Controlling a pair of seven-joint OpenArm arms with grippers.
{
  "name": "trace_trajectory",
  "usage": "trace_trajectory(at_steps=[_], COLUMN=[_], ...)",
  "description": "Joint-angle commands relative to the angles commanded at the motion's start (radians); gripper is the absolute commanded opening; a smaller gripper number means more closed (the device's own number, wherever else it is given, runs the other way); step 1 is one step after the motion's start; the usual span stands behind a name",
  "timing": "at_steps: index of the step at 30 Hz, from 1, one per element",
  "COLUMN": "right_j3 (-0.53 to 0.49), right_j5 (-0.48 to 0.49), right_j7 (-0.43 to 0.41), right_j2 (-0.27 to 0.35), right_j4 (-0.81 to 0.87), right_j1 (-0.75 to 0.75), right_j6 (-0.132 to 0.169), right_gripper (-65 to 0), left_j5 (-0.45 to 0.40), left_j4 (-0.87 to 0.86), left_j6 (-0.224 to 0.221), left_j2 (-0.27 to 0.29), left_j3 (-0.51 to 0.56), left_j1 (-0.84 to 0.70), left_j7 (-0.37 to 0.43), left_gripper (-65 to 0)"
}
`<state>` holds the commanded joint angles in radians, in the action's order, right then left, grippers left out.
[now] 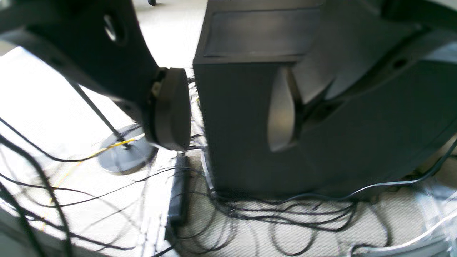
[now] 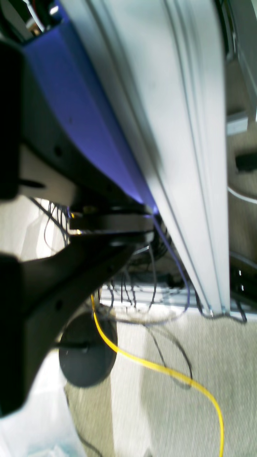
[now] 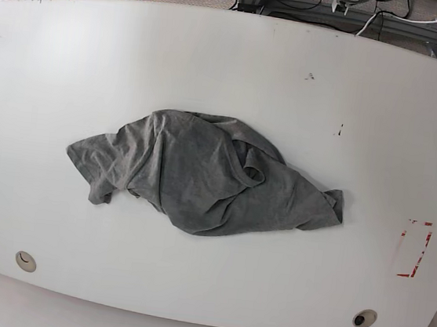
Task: Layout the t-shirt on the table in an organized manner, then fold the t-shirt properly
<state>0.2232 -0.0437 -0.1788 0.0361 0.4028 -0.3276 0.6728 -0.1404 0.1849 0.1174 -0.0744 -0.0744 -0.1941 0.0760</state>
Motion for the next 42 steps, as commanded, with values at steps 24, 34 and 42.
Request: trace_trajectory(at_steps=[24,34,42], right_j3=[0.0,0.005,0.005], right_j5=[-0.005,0.0,0.002], right_j7=[-0.256,-0.256,-0.256], right_j2=[0.0,-0.021,-0.037], right_j4=[0.084,0.41,0.661], right_j1=[-0.155,-0.37,-0.552], right_j6=[-0.221,-0.272,-0.273], right_gripper=[-64.4,-64.4,-64.4], left_j5=[0.003,0.005,0.003], left_j4=[0.192,0.525,0.807], left_j6=[0.0,0.0,0.0], left_j2=[-0.057,-0.06,-0.055], left_j3=[-0.003,-0.008,-0.115], left_j1=[-0.186,-0.407,-0.585], left_j7=[0.219,0.219,0.219], left_gripper=[-32.9,-32.9,-32.9])
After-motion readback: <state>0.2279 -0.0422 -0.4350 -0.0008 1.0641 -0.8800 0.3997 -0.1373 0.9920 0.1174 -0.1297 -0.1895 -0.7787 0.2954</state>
